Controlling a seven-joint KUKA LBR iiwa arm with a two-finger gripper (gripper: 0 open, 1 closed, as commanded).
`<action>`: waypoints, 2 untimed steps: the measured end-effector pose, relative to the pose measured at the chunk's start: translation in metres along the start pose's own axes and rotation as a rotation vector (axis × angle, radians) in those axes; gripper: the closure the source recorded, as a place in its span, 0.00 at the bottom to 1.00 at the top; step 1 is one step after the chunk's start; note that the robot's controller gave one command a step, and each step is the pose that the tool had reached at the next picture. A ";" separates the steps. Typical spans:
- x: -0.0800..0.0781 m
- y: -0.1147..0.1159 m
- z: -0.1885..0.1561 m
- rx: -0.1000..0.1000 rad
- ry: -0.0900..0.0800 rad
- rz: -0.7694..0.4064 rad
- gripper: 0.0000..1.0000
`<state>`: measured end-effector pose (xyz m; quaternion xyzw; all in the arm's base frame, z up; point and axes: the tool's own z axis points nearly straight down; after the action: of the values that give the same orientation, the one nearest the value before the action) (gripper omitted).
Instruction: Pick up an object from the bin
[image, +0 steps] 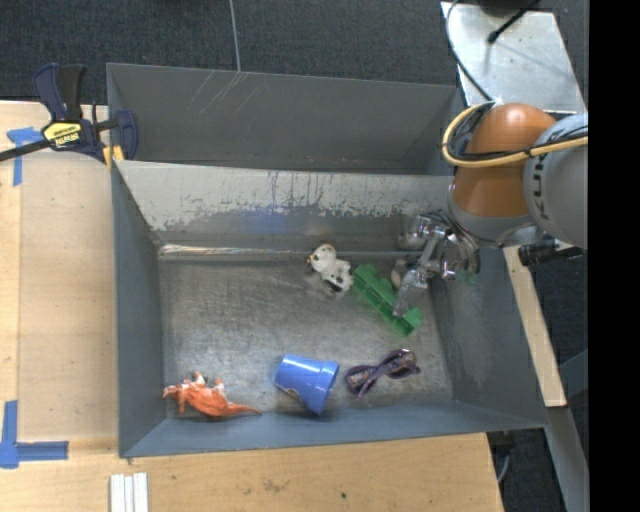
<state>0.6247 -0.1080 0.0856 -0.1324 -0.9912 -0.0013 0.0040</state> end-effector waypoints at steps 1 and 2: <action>0.001 0.000 0.004 -0.001 -0.032 0.006 1.00; 0.001 0.000 0.004 -0.001 -0.031 0.005 1.00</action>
Offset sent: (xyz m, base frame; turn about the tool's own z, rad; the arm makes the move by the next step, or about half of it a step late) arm 0.0000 0.0000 0.0000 0.0000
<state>0.6240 -0.1074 0.0812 -0.1349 -0.9908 0.0005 -0.0116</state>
